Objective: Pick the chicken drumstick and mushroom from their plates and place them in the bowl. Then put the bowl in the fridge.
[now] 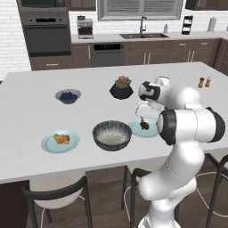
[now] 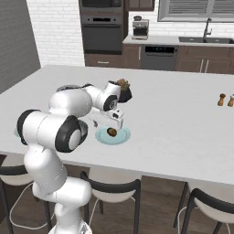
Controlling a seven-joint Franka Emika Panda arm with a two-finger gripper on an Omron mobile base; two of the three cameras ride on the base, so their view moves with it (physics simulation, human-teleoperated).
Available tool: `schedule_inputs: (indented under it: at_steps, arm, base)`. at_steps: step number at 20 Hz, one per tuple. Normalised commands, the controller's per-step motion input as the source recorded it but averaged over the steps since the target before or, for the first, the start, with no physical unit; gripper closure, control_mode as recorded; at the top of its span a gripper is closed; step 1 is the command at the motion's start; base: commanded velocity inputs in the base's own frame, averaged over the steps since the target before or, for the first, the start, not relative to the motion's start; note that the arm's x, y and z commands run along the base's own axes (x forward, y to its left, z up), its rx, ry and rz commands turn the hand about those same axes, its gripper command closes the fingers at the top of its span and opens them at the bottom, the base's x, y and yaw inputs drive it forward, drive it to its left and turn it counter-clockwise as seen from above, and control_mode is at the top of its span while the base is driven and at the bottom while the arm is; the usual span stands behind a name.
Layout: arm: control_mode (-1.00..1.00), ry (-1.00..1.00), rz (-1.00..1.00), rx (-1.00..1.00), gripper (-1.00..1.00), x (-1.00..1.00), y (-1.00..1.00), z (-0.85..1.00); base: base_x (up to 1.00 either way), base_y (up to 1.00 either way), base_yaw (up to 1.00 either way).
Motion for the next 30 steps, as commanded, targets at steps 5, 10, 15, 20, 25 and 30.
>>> schedule_inputs:
  at_steps: [5,10,15,20,25,30]
  arm:
    - [-1.00,0.00,-0.01,-0.03,-1.00,0.42,0.00,-0.37]
    - [-1.00,-0.01,0.00,-0.06,-1.00,0.31,0.00,-0.22]
    - [-1.00,-0.01,0.00,-0.07,-1.00,0.20,0.00,-0.19]
    - [-1.00,-0.01,0.00,-0.11,-1.00,0.08,-0.03,-0.24]
    - [-1.00,-0.03,0.00,-0.09,-1.00,0.13,-0.01,-0.17]
    - [-1.00,-0.07,0.00,-0.04,-1.00,0.38,-0.10,-0.15]
  base:
    - [0.00,0.00,0.00]
    - [0.00,0.00,0.00]
    - [0.00,0.00,0.00]
    - [0.00,0.00,0.00]
    - [0.00,0.00,0.00]
    - [0.00,0.00,0.00]
